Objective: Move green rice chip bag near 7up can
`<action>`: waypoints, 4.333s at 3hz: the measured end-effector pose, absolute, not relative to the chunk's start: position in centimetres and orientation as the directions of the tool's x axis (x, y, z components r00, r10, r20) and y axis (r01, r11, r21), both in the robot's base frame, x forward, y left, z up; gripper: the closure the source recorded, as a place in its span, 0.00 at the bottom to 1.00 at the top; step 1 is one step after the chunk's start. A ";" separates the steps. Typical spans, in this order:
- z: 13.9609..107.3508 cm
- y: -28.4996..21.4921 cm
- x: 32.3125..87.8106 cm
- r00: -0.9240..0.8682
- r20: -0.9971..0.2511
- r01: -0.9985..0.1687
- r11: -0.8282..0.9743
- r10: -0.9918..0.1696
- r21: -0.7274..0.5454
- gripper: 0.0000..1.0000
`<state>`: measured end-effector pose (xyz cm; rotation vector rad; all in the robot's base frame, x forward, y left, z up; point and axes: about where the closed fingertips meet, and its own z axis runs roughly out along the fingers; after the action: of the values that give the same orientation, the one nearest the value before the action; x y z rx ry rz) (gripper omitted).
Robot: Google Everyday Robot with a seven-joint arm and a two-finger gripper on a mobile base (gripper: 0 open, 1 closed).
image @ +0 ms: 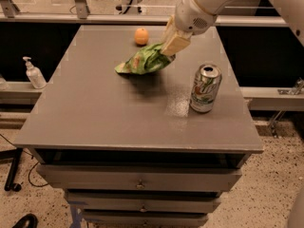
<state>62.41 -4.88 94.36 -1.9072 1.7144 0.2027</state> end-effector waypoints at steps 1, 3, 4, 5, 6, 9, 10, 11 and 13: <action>95.3 -8.8 62.5 0.163 -0.450 -0.953 -0.023 -0.878 -0.302 1.00; 96.4 -15.1 62.9 0.150 -0.441 -0.954 -0.013 -0.885 -0.300 1.00; 96.5 -16.6 63.7 0.160 -0.435 -0.952 -0.023 -0.886 -0.304 1.00; 96.7 -17.7 64.5 0.177 -0.424 -0.949 -0.040 -0.888 -0.312 1.00; 97.8 -19.8 64.6 0.197 -0.421 -0.937 -0.044 -0.886 -0.346 1.00; 97.1 -23.3 63.4 0.298 -0.479 -0.914 -0.102 -0.826 -0.392 1.00; 96.2 -23.7 63.6 0.324 -0.490 -0.909 -0.122 -0.809 -0.399 1.00; 95.2 -24.1 64.1 0.345 -0.494 -0.903 -0.138 -0.798 -0.407 1.00; 92.6 -25.5 64.0 0.341 -0.493 -0.913 -0.157 -0.801 -0.377 0.82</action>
Offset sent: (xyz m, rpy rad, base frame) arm 0.0035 -0.1237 0.0247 -0.0479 0.0099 -0.0261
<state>64.05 -25.48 92.56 -1.9891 1.4936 0.2335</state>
